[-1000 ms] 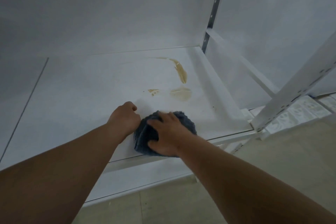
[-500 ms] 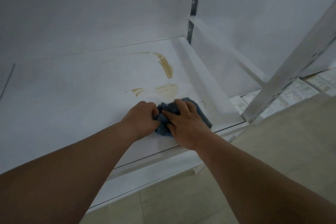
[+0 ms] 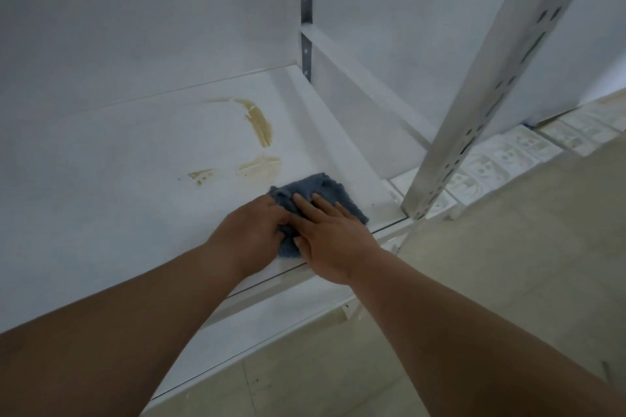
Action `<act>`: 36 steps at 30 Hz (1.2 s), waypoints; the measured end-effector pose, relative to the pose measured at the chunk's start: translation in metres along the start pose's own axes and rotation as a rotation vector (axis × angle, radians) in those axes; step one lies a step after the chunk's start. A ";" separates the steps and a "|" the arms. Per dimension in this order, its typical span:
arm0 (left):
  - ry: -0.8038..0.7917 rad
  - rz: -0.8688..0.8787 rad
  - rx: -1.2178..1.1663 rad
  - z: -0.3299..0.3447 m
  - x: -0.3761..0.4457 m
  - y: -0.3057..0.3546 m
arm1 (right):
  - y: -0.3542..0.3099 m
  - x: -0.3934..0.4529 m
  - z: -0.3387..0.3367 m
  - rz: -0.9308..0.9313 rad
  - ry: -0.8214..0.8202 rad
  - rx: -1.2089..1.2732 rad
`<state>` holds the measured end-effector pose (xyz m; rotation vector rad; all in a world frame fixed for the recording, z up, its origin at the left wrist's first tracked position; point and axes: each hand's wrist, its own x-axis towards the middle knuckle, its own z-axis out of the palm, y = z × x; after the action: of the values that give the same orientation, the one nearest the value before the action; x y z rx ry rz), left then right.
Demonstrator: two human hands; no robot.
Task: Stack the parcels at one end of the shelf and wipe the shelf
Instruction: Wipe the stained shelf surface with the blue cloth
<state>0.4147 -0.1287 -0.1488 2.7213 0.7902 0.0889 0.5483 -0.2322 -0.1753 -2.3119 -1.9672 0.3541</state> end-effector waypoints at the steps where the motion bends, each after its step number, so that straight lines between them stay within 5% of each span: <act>1: -0.011 0.028 -0.013 0.005 0.008 0.009 | 0.013 -0.002 -0.001 0.038 -0.014 0.003; 11: -0.083 0.162 0.119 0.032 0.046 0.052 | 0.049 -0.020 -0.003 0.314 0.040 0.099; 23: -0.004 0.061 0.293 0.006 0.013 -0.009 | 0.016 0.021 0.000 -0.050 -0.101 -0.010; 36: -0.074 0.102 0.368 0.035 0.057 0.063 | 0.055 -0.010 -0.016 0.313 -0.071 0.096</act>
<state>0.5003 -0.1583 -0.1638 3.0891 0.7051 -0.1491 0.6037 -0.2497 -0.1708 -2.5757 -1.5718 0.5464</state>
